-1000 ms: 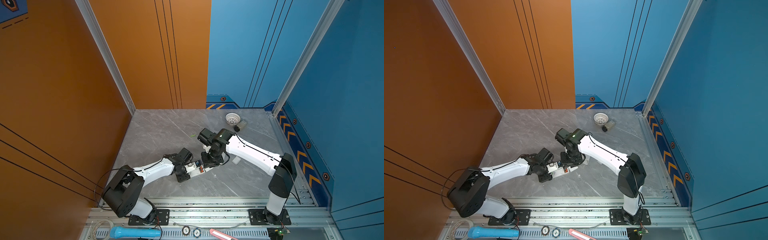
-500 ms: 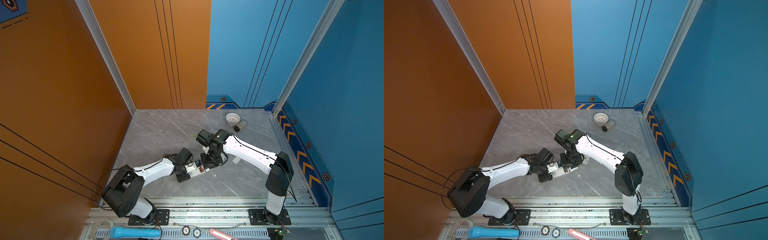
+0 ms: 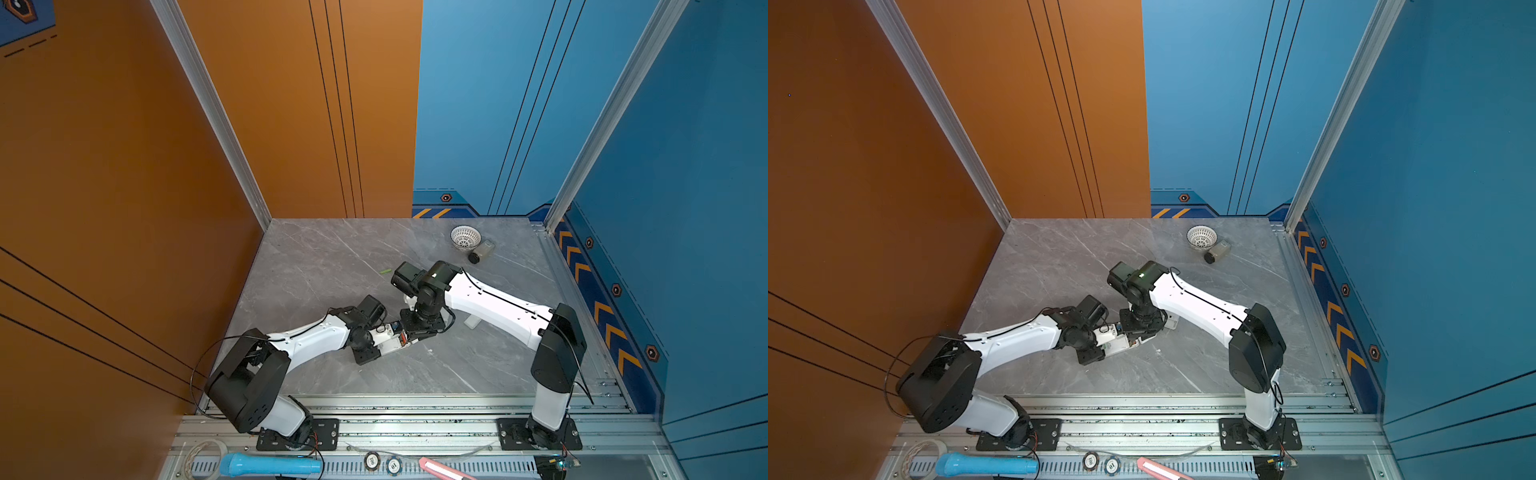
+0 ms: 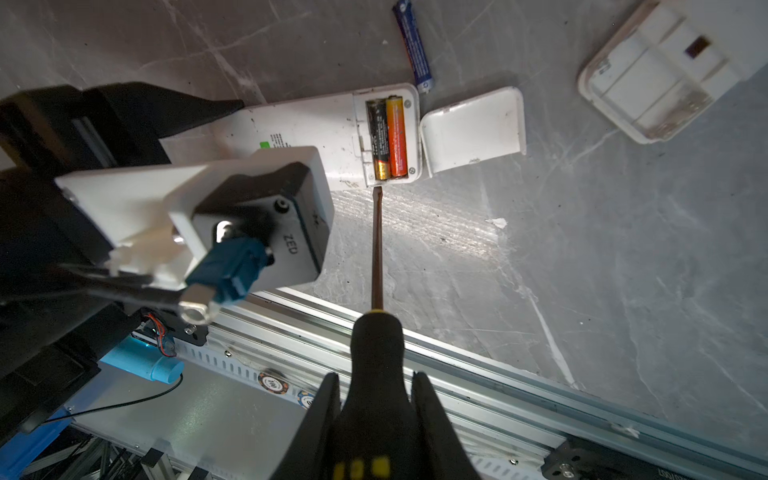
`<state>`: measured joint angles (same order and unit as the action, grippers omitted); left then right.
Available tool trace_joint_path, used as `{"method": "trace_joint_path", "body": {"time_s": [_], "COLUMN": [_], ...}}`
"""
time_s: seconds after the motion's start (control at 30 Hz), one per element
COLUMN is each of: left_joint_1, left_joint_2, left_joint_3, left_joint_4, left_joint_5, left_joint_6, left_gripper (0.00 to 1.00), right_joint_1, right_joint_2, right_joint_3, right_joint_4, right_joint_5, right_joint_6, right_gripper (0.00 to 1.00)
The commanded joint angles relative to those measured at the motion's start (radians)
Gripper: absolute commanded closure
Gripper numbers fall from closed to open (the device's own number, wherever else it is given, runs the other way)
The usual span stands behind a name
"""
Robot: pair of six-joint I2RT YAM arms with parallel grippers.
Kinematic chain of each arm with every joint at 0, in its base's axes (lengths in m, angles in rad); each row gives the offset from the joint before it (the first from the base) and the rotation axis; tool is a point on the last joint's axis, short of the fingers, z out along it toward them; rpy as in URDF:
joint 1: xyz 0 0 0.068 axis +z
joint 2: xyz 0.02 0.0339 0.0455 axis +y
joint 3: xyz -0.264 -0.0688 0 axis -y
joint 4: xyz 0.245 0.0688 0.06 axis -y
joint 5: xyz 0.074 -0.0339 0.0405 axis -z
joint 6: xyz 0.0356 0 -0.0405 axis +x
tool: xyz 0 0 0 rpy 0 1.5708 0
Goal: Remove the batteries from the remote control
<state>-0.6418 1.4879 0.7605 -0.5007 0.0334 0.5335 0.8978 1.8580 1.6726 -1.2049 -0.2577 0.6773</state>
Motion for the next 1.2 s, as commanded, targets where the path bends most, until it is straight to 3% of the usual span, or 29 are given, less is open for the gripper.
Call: {"method": "trace_joint_path", "body": {"time_s": [0.0, 0.4, 1.17], "left_joint_1": [-0.014, -0.018, -0.023], "left_joint_2": [0.048, 0.055, 0.057], "left_joint_3": [-0.014, -0.012, -0.007], "left_joint_4": [0.010, 0.010, 0.008], "left_joint_5": [-0.017, -0.013, -0.020], "left_joint_6": [-0.005, -0.008, -0.010], "left_gripper": [0.97, 0.97, 0.97], "right_joint_1": [0.004, -0.007, -0.019], "right_joint_2": [0.008, 0.003, 0.034], "right_joint_3": [-0.017, 0.073, 0.012], "right_joint_4": [-0.039, -0.039, -0.039], "right_joint_5": [0.014, -0.008, 0.017], "right_joint_6": [-0.015, -0.009, -0.035], "right_gripper": [1.00, 1.00, 1.00]}}
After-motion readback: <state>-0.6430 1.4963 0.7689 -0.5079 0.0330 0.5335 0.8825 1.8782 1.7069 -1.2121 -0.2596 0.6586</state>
